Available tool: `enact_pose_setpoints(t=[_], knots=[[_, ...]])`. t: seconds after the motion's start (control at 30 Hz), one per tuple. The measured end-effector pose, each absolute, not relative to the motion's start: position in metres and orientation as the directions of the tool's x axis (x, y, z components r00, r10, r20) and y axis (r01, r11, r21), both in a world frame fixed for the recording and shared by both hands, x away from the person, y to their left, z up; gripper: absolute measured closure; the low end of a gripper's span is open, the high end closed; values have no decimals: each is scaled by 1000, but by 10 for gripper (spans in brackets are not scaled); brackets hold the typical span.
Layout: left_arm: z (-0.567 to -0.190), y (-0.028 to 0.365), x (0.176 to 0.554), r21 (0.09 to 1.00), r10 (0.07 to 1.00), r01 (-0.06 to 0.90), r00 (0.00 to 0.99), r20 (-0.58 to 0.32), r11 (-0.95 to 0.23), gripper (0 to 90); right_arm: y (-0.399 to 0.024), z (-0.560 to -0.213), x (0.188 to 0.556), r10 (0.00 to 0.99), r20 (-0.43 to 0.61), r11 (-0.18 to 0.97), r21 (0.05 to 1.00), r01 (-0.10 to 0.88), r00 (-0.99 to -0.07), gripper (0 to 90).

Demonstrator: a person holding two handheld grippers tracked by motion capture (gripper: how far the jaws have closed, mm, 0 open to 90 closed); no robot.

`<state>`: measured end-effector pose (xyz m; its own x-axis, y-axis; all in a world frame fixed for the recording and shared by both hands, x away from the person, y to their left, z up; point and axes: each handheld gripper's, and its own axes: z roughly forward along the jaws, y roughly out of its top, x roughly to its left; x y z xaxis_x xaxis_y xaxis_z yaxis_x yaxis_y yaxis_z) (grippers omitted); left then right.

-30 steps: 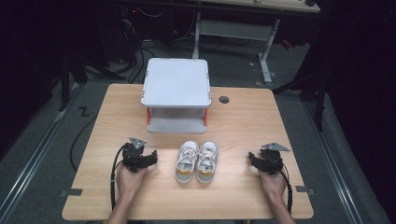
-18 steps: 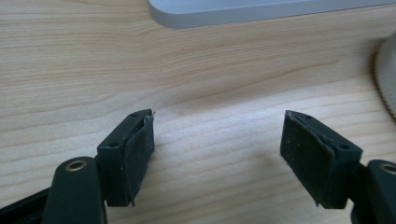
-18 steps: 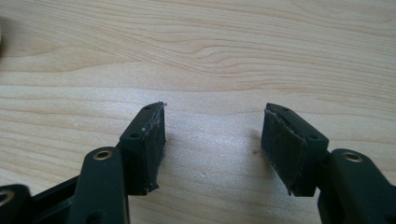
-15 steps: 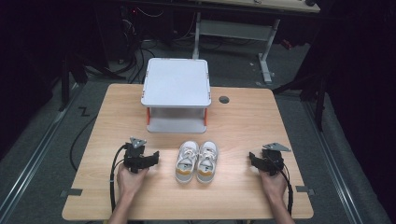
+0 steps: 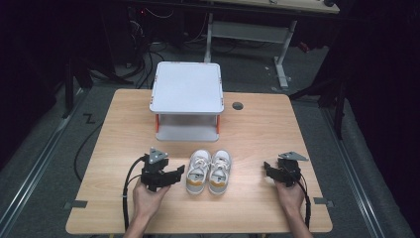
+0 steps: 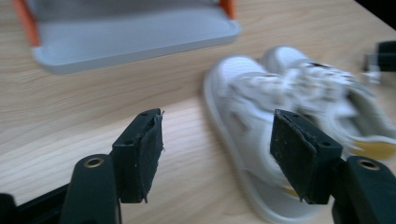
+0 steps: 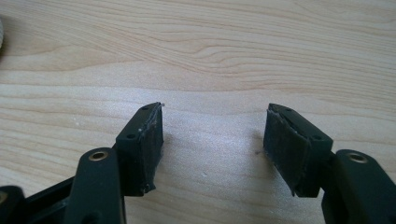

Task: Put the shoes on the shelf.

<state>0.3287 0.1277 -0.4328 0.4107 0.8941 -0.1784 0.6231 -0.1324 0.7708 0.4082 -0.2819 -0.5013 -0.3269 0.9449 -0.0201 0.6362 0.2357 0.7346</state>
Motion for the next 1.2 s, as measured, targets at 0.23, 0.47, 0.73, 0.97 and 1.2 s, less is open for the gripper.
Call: enact_pose_setpoints(t=[0.23,0.47,0.73,0.97,1.2], knots=[[-421,85,320,742,853,625,502,-145,-241,366,-282,-501,408,945,-19,236,734,637,-327,374],[-429,64,325,708,850,658,503,-159,-257,353,-282,-501,408,945,-19,236,734,637,-328,373],[-442,50,332,692,873,682,463,-157,-237,373,-282,-501,408,945,-19,236,734,637,-328,373],[-441,45,336,696,884,689,435,-170,-205,383,-282,-501,408,945,-19,234,735,637,-325,374],[-441,44,339,678,889,713,413,-200,-178,423,-282,-501,409,945,-21,236,735,636,-326,373]])
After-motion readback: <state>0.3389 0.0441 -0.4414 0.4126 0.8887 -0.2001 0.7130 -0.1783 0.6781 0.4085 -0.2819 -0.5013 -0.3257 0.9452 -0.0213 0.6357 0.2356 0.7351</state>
